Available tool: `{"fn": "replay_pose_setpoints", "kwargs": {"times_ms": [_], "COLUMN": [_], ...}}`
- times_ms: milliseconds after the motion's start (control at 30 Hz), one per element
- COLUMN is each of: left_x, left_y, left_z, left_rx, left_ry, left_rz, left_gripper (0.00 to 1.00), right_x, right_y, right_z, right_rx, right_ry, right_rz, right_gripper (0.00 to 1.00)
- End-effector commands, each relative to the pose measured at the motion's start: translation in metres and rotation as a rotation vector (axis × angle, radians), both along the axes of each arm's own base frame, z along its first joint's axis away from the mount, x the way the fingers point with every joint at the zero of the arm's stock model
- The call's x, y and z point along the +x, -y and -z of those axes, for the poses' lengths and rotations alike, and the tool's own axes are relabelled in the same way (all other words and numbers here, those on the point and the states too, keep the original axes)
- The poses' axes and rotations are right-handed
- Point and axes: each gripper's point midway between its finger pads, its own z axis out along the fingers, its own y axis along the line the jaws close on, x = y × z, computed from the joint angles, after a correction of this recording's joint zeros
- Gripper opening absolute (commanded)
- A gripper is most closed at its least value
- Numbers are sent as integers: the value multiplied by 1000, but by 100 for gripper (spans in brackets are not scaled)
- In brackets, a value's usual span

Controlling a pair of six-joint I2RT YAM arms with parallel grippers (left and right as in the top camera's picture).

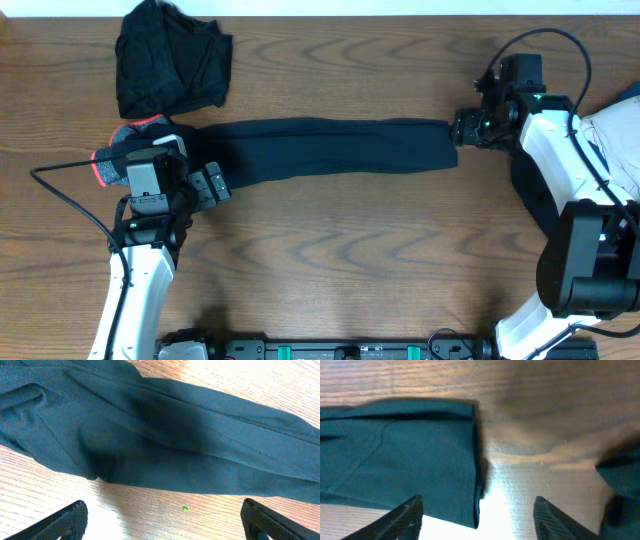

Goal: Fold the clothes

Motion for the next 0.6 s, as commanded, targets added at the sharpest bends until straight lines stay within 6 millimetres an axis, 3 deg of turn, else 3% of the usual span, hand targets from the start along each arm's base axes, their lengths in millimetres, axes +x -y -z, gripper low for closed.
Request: {"fn": "replay_pose_setpoints", "kwargs": {"times_ms": [0, 133, 367, 567], "left_x": [1, 1, 1, 1], "left_y": [2, 2, 2, 2], "left_z": [-5, -5, -5, -5], "left_rx": [-5, -5, -5, -5], "left_ry": [11, 11, 11, 11], "left_rz": [14, 14, 13, 14], "left_gripper": [98, 98, 98, 98], "right_x": [-1, -1, 5, 8], "right_y": [-20, -20, -21, -35], "right_z": [-1, 6, 44, 60], "right_rx": [19, 13, 39, 130], "right_ry": [36, 26, -33, -44], "right_rz": [-215, -237, -202, -213], "right_gripper": [76, 77, 78, 78]}}
